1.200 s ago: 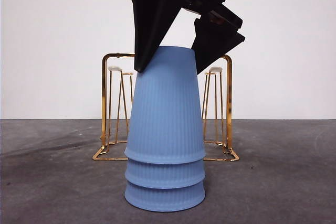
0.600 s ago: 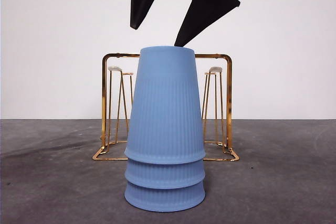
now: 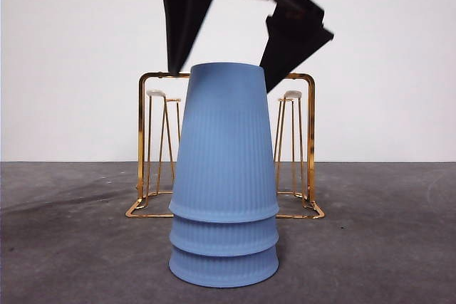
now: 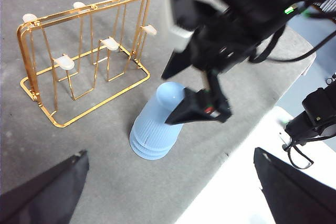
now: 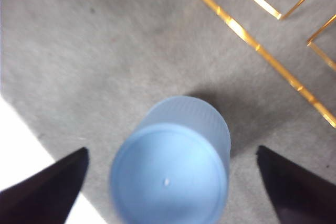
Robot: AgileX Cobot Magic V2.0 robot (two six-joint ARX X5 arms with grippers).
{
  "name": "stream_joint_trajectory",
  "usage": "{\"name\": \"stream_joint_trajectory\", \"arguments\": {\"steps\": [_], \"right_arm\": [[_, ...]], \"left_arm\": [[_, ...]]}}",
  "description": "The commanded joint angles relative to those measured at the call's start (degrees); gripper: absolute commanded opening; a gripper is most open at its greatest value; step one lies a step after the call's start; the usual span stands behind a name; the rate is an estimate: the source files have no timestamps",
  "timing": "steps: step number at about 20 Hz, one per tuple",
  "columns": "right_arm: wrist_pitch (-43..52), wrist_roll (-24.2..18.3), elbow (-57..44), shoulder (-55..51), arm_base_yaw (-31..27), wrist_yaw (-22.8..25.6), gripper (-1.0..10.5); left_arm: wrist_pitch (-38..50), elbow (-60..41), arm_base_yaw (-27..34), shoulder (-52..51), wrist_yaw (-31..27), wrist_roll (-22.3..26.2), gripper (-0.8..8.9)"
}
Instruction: Pick the top cup and place it on cupholder, pick up the mid cup and place it on cupholder, last pick the bottom cup and place it on cupholder.
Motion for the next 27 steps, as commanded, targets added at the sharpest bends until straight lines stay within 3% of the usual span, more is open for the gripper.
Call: {"name": "stream_joint_trajectory", "arguments": {"steps": [1,6,17,24,27], "right_arm": [[-0.15,0.66,0.5,1.55,0.77,0.07,4.1],[-1.25,1.11,0.5,1.6,0.72,0.0,2.5],[-8.74,1.07,8.26,1.46,0.79,0.07,2.4],[-17.53,0.98,21.0,1.46,0.77,0.28,2.4],[-21.03,1.03,26.71,1.46,0.17,3.43,2.4]], "left_arm": [[0.61,1.25,-0.28,0.09,0.15,0.37,5.0],[0.61,1.25,-0.28,0.09,0.15,0.37,5.0],[0.61,1.25,-0.28,0.09,0.15,0.35,5.0],[0.61,1.25,-0.28,0.09,0.15,0.35,5.0],[0.63,1.25,-0.28,0.09,0.15,0.35,5.0]]}}
